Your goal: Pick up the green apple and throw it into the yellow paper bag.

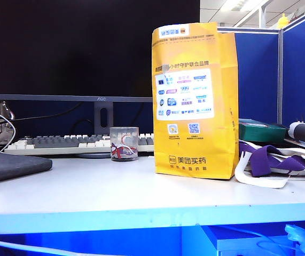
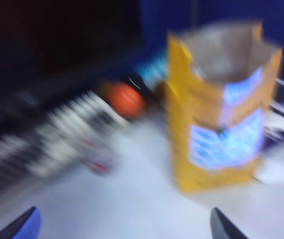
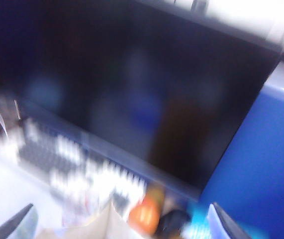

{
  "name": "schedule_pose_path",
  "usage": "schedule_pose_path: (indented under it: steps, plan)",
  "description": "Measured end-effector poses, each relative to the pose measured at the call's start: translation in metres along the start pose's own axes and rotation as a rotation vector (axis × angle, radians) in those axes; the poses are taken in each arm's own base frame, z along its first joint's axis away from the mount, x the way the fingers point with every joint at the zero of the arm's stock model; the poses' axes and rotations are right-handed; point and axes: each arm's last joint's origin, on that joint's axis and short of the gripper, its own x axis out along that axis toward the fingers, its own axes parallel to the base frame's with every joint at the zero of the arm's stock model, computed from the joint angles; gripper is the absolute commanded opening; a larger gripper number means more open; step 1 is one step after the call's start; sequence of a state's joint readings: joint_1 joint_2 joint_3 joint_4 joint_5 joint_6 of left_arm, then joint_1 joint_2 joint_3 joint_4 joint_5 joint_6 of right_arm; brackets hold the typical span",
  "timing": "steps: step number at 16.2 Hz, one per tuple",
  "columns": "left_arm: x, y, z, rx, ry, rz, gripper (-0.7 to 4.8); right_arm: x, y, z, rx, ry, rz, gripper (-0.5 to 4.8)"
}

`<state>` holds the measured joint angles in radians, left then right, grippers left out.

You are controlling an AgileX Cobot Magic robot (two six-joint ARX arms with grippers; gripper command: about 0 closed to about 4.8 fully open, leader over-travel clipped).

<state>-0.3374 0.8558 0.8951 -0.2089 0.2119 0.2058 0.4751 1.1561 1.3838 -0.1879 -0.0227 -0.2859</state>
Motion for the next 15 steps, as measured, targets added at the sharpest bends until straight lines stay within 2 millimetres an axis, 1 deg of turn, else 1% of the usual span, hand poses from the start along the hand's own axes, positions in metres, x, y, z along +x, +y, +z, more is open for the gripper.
schedule_pose_path:
  steps: [1, 2, 3, 5, 7, 8, 9, 10, 11, 13, 15]
  plan:
    - [-0.01, 0.0, 0.004, 0.026, -0.022, 0.049, 4.55, -0.021, -0.001, 0.005, -0.001, -0.037, -0.006, 4.79]
    - [-0.03, -0.002, 0.01, 0.086, -0.067, 0.114, 4.5, -0.058, 0.001, 0.002, 0.003, -0.087, -0.005, 4.79]
    - [-0.041, -0.004, 0.009, 0.11, -0.096, 0.128, 4.2, -0.082, 0.006, -0.011, 0.03, -0.109, -0.01, 4.79]
    - [-0.058, -0.012, -0.009, 0.117, -0.118, 0.135, 4.19, -0.117, 0.019, -0.054, 0.063, -0.119, -0.01, 4.79]
    - [-0.08, -0.02, -0.026, 0.13, -0.197, 0.155, 4.18, -0.139, 0.03, -0.088, 0.073, -0.166, -0.017, 4.79]
    - [-0.096, -0.025, -0.034, 0.139, -0.263, 0.185, 4.15, -0.15, 0.037, -0.109, 0.112, -0.196, -0.017, 4.79]
    - [-0.102, -0.027, -0.042, 0.137, -0.287, 0.228, 4.15, -0.15, 0.04, -0.122, 0.145, -0.196, -0.014, 4.79]
    - [-0.104, -0.028, -0.052, 0.121, -0.275, 0.259, 4.15, -0.146, 0.046, -0.139, 0.19, -0.172, 0.008, 4.79]
    - [-0.102, -0.028, -0.059, 0.094, -0.253, 0.275, 4.15, -0.14, 0.05, -0.155, 0.236, -0.144, 0.028, 4.79]
    - [-0.099, -0.026, -0.065, 0.006, -0.201, 0.344, 4.15, -0.128, 0.058, -0.183, 0.297, -0.062, 0.038, 4.79]
    - [-0.098, -0.027, -0.072, -0.031, -0.141, 0.337, 4.15, -0.119, 0.063, -0.199, 0.309, 0.016, 0.045, 4.79]
